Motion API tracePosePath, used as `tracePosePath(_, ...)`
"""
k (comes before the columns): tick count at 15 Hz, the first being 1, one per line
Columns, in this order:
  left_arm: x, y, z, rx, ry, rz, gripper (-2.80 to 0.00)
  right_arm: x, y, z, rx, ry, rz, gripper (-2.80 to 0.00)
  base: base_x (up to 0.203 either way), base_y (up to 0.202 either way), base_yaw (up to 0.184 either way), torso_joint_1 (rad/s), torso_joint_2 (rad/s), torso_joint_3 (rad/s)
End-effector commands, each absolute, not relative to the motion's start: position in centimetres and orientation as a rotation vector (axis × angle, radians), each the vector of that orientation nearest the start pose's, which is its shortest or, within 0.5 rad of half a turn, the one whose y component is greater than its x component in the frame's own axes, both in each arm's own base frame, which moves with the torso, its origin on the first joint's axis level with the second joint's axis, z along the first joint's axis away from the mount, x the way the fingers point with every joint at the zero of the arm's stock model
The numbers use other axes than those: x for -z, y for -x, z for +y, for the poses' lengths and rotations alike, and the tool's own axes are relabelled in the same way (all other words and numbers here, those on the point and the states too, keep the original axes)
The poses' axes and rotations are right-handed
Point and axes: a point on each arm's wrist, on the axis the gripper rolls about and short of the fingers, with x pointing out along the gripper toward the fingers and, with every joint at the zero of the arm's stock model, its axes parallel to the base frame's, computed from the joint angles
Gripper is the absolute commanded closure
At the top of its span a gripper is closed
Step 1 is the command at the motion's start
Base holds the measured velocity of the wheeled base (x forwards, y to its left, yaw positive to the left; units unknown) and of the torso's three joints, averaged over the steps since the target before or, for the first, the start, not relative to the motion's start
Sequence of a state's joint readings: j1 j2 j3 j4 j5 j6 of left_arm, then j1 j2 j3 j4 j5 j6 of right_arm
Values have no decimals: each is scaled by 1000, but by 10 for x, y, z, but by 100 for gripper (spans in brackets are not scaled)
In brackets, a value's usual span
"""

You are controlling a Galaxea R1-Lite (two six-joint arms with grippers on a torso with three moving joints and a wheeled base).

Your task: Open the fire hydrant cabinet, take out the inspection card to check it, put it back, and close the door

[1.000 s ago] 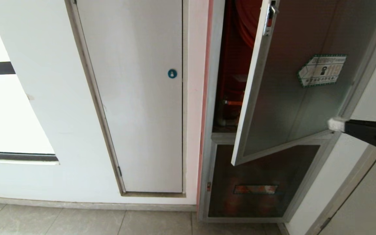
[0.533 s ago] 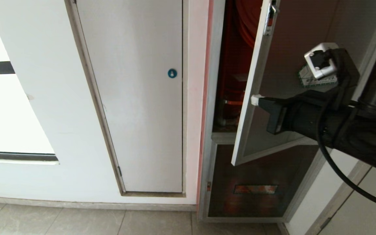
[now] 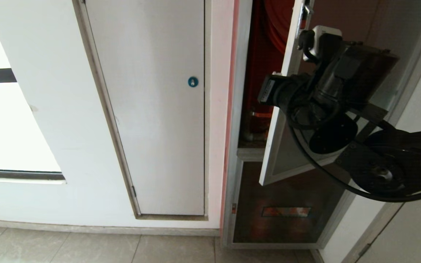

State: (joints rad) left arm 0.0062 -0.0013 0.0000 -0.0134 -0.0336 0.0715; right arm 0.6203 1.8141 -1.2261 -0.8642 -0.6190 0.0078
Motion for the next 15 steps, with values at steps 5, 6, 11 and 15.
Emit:
tracePosePath(5,-75,22,-1,26,-72,-9,0,-286,-338,231,188,-238,-342,0,0,0,0,0,0,0)
tracePosePath(6,-75,22,-1,27,-72,-9,0,-286,-343,234,195,-238,-356,0,0,0,0,0,0,0)
tracePosePath(11,-75,22,-1,27,-72,-9,0,-281,-366,249,258,-250,-413,0,0,0,0,0,0,0)
tracePosePath(15,-75,22,-1,26,-72,-9,0,-282,-381,242,294,-265,-447,0,0,0,0,0,0,0)
